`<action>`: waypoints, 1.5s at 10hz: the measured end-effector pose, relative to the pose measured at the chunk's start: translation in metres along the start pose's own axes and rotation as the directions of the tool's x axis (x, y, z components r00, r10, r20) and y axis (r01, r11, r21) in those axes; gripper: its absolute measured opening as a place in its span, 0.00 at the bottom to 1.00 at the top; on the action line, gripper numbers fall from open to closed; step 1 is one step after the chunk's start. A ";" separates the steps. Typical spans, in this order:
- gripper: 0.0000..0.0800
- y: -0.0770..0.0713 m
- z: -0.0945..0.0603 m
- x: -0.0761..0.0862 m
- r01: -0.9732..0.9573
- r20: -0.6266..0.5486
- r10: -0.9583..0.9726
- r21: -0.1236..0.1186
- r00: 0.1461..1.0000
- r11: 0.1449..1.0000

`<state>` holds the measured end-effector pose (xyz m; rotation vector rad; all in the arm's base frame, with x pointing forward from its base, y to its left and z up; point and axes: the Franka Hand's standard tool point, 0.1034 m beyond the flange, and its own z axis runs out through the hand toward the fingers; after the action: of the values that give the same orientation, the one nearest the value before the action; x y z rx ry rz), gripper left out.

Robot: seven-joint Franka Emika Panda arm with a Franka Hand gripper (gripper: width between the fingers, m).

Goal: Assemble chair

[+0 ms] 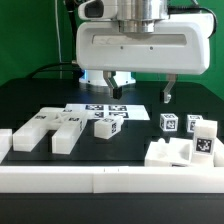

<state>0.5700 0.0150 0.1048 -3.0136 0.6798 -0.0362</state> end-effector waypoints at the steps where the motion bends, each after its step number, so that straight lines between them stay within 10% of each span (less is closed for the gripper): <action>1: 0.81 0.014 0.004 -0.006 -0.029 0.022 0.029 -0.003 0.999 1.000; 4: 0.81 0.072 0.025 -0.031 -0.124 0.087 0.125 -0.017 0.988 0.992; 9: 0.81 0.076 0.026 -0.032 -0.135 0.092 0.136 -0.014 0.986 0.991; 12: 0.81 0.106 0.037 -0.048 -0.265 0.148 0.256 0.045 0.955 0.963; 15: 0.81 0.111 0.045 -0.062 -0.303 0.200 0.289 0.042 0.936 0.952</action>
Offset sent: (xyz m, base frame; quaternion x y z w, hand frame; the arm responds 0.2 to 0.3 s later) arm -0.0506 -0.0395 -0.0263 0.0508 -0.0532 0.0771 0.9943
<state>0.4678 -0.0562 0.0530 -2.7633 1.0747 0.2331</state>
